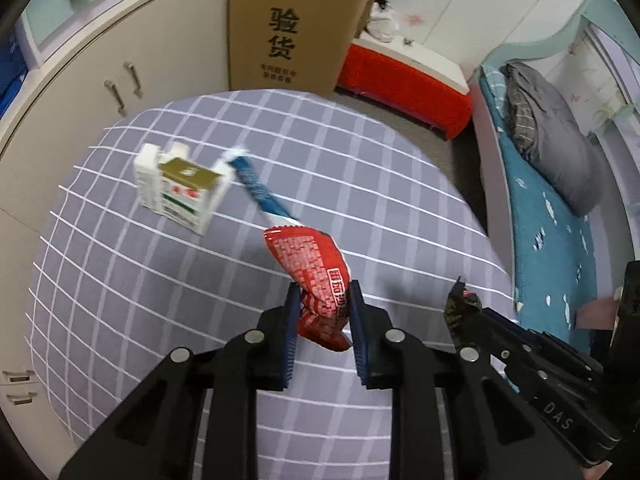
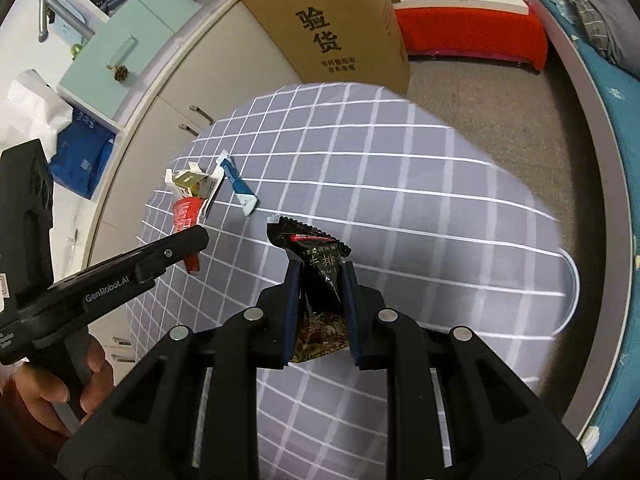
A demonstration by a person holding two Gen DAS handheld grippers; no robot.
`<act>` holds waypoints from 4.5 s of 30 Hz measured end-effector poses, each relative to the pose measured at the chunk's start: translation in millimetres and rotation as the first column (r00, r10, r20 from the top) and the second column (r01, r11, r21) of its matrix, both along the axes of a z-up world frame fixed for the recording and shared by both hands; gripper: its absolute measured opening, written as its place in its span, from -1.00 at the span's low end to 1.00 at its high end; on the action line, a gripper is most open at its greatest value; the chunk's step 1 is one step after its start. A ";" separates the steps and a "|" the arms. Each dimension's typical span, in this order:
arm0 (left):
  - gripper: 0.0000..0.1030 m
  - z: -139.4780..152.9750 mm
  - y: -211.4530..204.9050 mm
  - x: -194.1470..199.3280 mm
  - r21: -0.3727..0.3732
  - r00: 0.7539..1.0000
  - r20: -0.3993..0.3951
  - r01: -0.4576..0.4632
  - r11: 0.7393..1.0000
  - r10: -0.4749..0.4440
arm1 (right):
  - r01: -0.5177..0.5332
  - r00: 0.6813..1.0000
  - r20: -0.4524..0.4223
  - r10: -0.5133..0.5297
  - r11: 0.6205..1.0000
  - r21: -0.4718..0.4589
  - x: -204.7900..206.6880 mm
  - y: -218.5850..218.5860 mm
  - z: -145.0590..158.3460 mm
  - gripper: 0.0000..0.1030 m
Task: Collect trash
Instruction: 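Carry the red bag and black bag over the blue bucket and release both, then move both open tools back over the white carton and blue tube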
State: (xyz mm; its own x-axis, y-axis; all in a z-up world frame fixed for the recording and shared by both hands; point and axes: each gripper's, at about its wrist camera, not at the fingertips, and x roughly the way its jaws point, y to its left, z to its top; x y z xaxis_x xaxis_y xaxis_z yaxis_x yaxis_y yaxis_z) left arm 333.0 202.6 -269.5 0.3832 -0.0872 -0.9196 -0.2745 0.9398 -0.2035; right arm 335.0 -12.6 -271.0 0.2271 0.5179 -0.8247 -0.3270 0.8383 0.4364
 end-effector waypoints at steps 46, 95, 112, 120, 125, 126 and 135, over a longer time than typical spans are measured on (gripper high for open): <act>-0.55 94.7 -422.2 40.9 0.168 0.862 0.123 0.470 0.867 -0.491 | 0.402 0.898 0.145 -0.416 0.908 0.118 -4.4 -392.7 78.5 -0.58; 0.32 96.3 -459.7 66.9 0.161 0.843 0.149 0.496 0.853 -0.517 | 0.541 0.800 0.213 -0.561 0.828 0.146 -17.0 -435.9 96.2 0.14; 0.37 102.6 -418.2 38.0 0.145 0.880 0.157 0.429 0.892 -0.448 | 0.459 0.853 0.210 -0.478 0.878 0.136 -26.5 -395.3 98.0 0.15; 0.39 101.0 -376.2 15.6 0.133 0.914 0.156 0.357 0.924 -0.376 | 0.383 0.892 0.207 -0.402 0.915 0.127 -30.2 -354.6 98.4 0.15; 0.39 97.6 -337.8 0.0 0.113 0.941 0.151 0.287 0.951 -0.302 | 0.318 0.919 0.208 -0.336 0.941 0.115 -29.9 -319.9 98.7 0.16; 0.39 97.4 -330.6 -3.1 0.110 0.946 0.150 0.273 0.956 -0.288 | 0.297 0.927 0.207 -0.314 0.948 0.112 -29.7 -309.0 98.5 0.16; 0.39 98.4 -228.5 -33.1 0.066 0.985 0.135 0.095 0.993 -0.103 | 0.137 0.967 0.204 -0.154 0.986 0.096 -30.1 -212.3 102.1 0.16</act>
